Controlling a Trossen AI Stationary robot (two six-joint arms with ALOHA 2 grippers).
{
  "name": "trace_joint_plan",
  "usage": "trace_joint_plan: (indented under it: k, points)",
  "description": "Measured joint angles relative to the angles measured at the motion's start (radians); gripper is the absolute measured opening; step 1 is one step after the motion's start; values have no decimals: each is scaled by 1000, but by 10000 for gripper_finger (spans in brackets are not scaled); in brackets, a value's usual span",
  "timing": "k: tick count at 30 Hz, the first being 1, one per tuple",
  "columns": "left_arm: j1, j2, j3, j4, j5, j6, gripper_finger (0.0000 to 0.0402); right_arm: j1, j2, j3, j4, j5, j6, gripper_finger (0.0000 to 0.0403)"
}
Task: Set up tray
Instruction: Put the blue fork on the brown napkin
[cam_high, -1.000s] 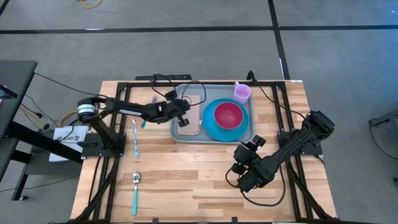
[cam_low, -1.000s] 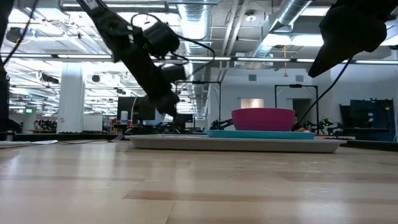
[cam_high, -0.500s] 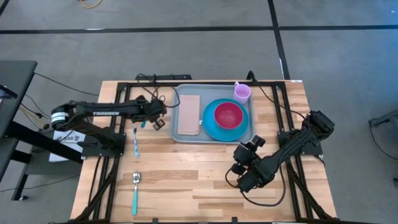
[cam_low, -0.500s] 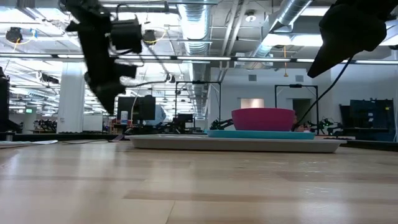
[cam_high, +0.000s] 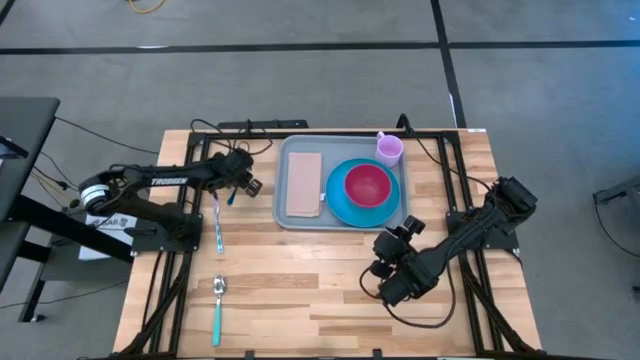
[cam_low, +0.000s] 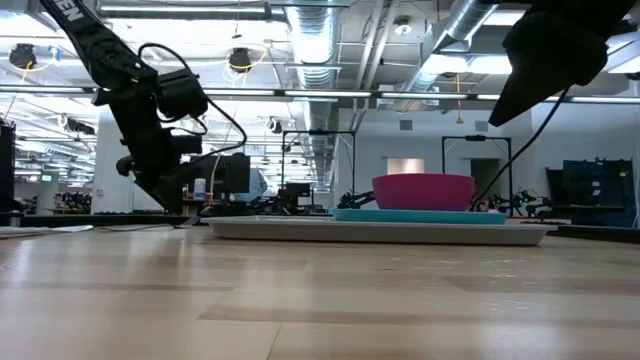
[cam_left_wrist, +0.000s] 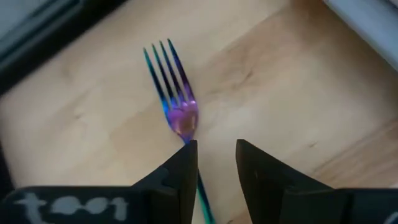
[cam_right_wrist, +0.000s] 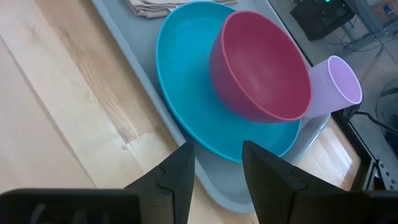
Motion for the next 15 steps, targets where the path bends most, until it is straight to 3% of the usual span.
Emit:
trace_joint_plan:
  k: [3,15]
  points:
    - [33,0,-1,0,40,1,100,-12,0,0,4,0,-2,129]
    - [48,0,-80,57,2,5,100,-19,0,0,13,-3,-3,129]
